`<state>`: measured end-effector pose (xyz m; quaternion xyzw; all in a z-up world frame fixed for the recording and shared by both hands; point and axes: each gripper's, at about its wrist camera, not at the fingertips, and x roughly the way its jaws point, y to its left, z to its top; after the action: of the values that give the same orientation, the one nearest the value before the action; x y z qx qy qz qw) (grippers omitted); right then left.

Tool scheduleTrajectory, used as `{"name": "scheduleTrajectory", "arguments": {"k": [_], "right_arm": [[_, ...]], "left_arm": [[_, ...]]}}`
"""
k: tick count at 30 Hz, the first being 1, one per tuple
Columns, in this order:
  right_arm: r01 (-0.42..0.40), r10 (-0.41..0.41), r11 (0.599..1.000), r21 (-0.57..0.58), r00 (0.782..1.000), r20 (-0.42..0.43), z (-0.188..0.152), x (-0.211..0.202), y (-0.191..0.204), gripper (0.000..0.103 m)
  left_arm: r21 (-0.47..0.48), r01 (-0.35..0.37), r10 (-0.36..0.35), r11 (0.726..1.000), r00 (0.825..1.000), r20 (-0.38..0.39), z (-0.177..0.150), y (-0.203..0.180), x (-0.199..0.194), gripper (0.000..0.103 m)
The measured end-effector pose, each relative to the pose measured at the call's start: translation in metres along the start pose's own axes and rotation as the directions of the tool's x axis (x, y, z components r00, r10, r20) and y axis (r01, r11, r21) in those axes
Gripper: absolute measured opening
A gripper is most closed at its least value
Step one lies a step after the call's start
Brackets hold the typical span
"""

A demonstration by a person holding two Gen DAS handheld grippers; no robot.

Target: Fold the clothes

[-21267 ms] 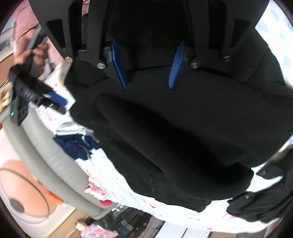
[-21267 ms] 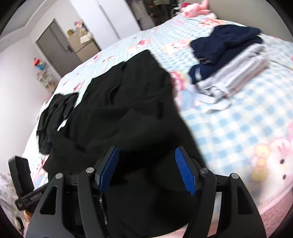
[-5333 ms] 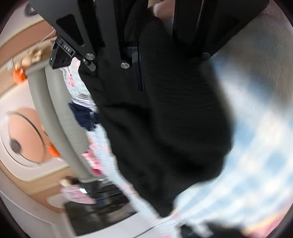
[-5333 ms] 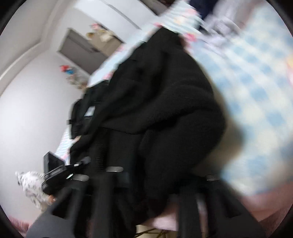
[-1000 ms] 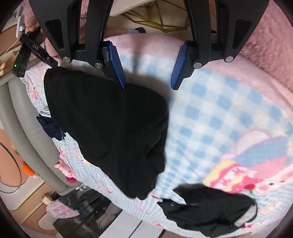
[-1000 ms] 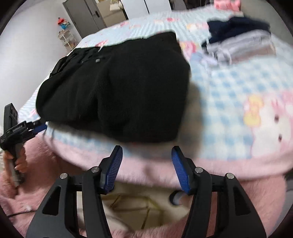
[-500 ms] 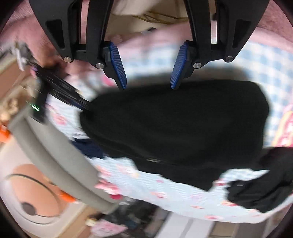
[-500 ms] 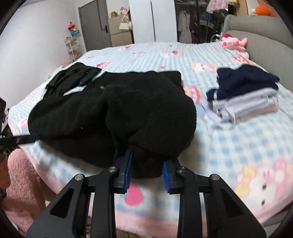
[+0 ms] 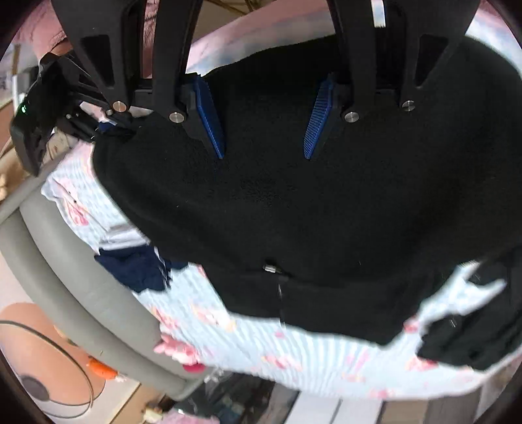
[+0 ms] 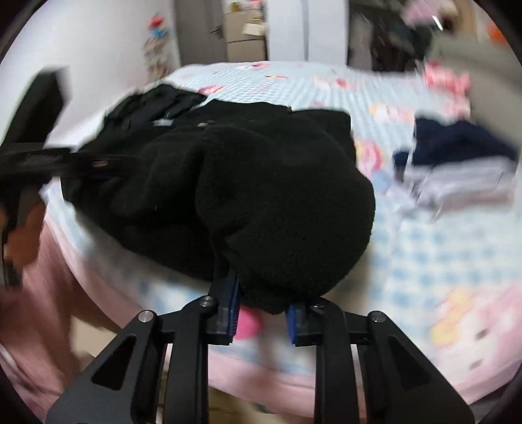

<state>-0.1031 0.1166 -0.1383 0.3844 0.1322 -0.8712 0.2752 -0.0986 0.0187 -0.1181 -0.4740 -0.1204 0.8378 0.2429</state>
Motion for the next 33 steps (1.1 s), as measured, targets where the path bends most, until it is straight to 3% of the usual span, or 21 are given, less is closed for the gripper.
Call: {"name": "scheduleTrajectory", "arguments": {"k": [4,10,14,18,20,22,25,27,29,31,33], "right_arm": [[0.083,-0.087,0.991,-0.105,0.996,-0.032,-0.009,0.001,0.002,0.020],[0.109,-0.112,0.994,-0.031,0.988,-0.106,-0.027,0.010,-0.024,0.020],[0.266,-0.275,0.953,-0.145,0.960,-0.044,-0.015,0.005,-0.008,0.024],[0.308,-0.322,0.935,-0.173,0.945,-0.056,-0.012,0.000,-0.001,0.027],[0.291,-0.300,0.951,-0.107,0.950,-0.087,-0.015,-0.011,-0.009,0.037],[0.273,-0.275,0.961,-0.036,0.954,-0.117,-0.018,-0.022,-0.016,0.038],[0.309,-0.303,0.948,0.075,0.949,-0.088,-0.017,-0.052,-0.034,0.037],[0.244,-0.249,0.947,0.209,0.968,-0.001,-0.008,-0.078,-0.050,0.038],[0.117,-0.141,0.967,0.228,0.986,0.092,0.012,-0.089,-0.047,0.041],[0.066,-0.087,0.985,0.159,0.988,0.129,0.039,-0.077,-0.027,0.042],[0.044,-0.057,0.995,0.091,0.987,0.150,0.062,-0.057,-0.008,0.042]], "left_arm": [[0.013,0.038,-0.037,0.999,0.997,-0.065,-0.008,0.007,-0.001,0.054],[-0.008,0.096,-0.097,0.995,0.991,-0.095,-0.024,0.023,-0.015,0.048],[-0.034,0.124,-0.127,0.992,0.987,-0.099,-0.024,0.030,-0.015,0.047],[-0.040,0.143,-0.147,0.989,0.982,-0.115,-0.027,0.030,-0.017,0.047],[-0.048,0.166,-0.170,0.985,0.979,-0.112,-0.032,0.034,-0.027,0.047],[-0.060,0.180,-0.184,0.982,0.981,-0.067,-0.034,0.039,-0.044,0.048],[-0.023,0.118,-0.117,0.993,0.993,0.031,-0.029,0.046,-0.071,0.050],[-0.011,0.085,-0.084,0.996,0.994,0.076,-0.023,0.052,-0.080,0.051],[-0.012,0.072,-0.070,0.997,0.991,0.114,-0.009,0.052,-0.081,0.051],[-0.005,0.060,-0.059,0.998,0.986,0.159,0.004,0.051,-0.082,0.052],[-0.003,-0.011,0.012,1.000,0.978,0.208,0.016,0.048,-0.073,0.056]]}}
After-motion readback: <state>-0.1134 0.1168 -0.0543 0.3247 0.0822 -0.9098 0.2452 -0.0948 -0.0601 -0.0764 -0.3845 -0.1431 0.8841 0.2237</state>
